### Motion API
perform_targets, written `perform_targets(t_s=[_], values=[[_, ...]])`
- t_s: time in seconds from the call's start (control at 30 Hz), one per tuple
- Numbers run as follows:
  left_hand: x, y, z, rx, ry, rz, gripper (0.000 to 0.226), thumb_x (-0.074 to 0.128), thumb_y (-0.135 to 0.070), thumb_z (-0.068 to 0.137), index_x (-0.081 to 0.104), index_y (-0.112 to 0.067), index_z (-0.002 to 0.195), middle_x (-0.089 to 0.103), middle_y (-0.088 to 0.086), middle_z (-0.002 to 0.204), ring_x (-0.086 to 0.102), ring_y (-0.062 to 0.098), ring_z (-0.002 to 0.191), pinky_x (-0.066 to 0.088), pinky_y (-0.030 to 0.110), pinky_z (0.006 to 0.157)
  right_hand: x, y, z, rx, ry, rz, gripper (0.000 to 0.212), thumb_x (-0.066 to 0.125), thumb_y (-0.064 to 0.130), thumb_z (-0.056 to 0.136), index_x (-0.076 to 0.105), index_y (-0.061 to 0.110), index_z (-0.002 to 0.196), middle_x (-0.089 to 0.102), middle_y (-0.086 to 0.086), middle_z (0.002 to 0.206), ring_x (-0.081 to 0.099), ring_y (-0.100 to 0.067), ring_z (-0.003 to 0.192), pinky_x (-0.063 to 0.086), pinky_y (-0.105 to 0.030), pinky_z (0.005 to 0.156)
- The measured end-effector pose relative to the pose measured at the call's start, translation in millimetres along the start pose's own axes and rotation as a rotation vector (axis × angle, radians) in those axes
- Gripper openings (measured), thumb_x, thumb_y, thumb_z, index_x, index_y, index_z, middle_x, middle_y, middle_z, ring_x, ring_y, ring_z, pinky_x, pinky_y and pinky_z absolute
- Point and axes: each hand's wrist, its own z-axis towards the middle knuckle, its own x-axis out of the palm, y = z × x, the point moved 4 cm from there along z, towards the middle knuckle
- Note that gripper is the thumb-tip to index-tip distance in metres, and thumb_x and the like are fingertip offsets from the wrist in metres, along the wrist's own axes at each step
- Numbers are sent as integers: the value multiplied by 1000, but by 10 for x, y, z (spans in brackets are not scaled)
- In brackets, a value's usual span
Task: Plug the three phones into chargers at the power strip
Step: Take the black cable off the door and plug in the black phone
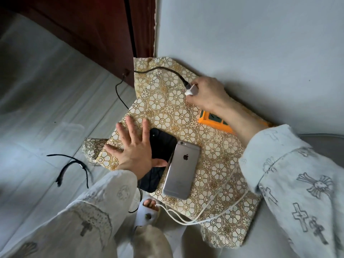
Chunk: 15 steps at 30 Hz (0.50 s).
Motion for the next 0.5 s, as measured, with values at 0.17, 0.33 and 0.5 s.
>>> perform_targets(t_s=[0.17,0.33,0.5], values=[[-4,7,-28,-3,-9,-14,127,64,-64,64,-33,-27,137,-45,12,142,-37,41,131,5,76,100,-269,-360,-309,158,-13,340,34,69,23,75,62,19,107,69,-1,102,65,-19,90,53,-42,87],[-11,2,-28,-10,-19,-26,127,67,-61,64,-31,-30,138,-46,10,142,-37,40,132,4,77,100,-321,-762,-667,228,-5,458,39,70,14,76,55,24,110,64,3,105,63,-17,98,50,-32,89],[5,11,-17,-5,-23,-32,127,69,-61,63,-28,-32,139,-47,8,142,-37,38,132,4,77,100,-237,-830,-778,193,40,670,48,65,4,82,53,20,126,60,3,113,58,-7,102,43,-13,85]])
